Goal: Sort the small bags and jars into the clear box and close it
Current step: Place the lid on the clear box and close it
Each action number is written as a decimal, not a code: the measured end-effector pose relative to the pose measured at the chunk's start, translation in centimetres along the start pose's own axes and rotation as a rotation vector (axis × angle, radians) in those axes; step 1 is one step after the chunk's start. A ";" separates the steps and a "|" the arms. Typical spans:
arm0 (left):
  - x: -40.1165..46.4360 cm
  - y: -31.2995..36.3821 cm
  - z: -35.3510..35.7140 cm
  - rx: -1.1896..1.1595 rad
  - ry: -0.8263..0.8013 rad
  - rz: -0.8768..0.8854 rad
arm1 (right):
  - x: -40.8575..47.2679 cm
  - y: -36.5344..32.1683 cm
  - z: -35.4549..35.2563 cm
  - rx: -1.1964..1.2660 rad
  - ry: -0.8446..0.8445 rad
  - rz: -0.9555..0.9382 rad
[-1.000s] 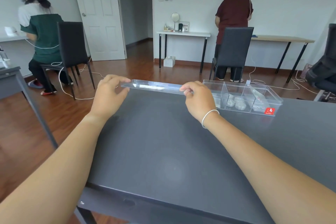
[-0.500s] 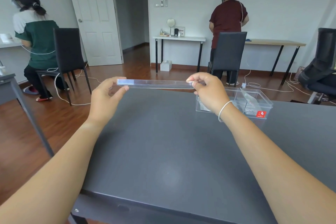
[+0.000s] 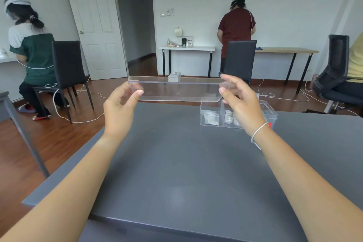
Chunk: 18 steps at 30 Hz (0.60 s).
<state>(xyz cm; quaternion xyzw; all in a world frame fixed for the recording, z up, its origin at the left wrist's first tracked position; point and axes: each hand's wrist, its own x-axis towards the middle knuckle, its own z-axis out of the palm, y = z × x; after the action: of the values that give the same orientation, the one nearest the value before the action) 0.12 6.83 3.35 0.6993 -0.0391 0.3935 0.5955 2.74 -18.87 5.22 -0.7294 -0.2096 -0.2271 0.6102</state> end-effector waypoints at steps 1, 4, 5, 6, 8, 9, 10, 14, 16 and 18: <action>-0.1 0.3 0.7 -0.028 -0.005 -0.009 | -0.1 0.2 -0.7 -0.001 0.008 -0.001; -0.2 1.1 3.0 -0.092 -0.024 -0.021 | -0.5 0.7 -2.8 -0.026 0.040 0.003; -0.3 1.4 3.9 -0.100 -0.032 -0.021 | -0.6 0.9 -3.6 -0.037 0.060 0.005; -0.3 1.6 4.7 -0.107 -0.043 -0.015 | -0.6 1.0 -4.3 -0.042 0.083 0.007; -0.3 2.0 6.6 -0.122 -0.059 0.002 | -0.7 1.4 -5.9 -0.028 0.139 0.013; -0.4 2.2 7.6 -0.129 -0.060 0.006 | -0.7 1.6 -6.7 -0.024 0.168 0.015; -0.4 2.2 8.5 -0.138 -0.058 0.007 | -0.7 1.8 -7.4 -0.022 0.197 0.015; -0.9 1.8 11.7 -0.151 -0.059 -0.036 | -0.3 2.5 -9.6 0.001 0.346 0.033; -1.2 1.3 13.0 -0.140 -0.080 -0.067 | 0.1 2.9 -10.3 -0.002 0.408 0.061; -1.3 0.7 13.9 -0.123 -0.110 -0.106 | 0.4 3.4 -10.7 -0.018 0.444 0.092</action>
<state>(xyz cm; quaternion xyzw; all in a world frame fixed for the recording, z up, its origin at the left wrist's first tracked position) 5.83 -5.99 3.42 0.6830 -0.0587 0.3193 0.6543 4.27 -29.97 4.36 -0.6758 -0.0346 -0.3561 0.6444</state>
